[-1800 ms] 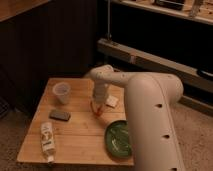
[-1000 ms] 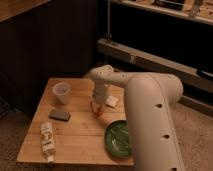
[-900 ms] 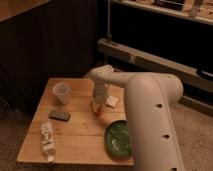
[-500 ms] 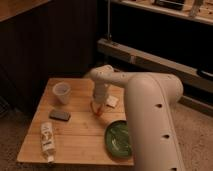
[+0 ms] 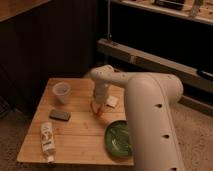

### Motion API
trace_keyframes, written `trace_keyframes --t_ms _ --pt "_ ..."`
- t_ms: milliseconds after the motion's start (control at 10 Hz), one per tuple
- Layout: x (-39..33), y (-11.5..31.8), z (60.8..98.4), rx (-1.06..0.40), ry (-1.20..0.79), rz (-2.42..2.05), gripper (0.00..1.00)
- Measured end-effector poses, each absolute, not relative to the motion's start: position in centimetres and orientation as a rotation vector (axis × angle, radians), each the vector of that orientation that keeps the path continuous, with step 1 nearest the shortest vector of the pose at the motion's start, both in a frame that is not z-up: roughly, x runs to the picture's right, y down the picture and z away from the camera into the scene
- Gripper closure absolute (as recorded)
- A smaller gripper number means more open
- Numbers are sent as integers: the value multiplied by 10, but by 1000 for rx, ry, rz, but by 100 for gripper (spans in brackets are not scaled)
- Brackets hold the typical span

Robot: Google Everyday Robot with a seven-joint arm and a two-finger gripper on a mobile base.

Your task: Drag the pepper across the table

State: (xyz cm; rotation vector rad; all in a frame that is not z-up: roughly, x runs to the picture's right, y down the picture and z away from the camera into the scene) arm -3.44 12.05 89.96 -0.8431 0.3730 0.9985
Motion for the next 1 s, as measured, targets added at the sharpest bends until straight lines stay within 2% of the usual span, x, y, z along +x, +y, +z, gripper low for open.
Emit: trace_keyframes --t_ms 1000 --pt "-30 122 899 -846 378 998 97"
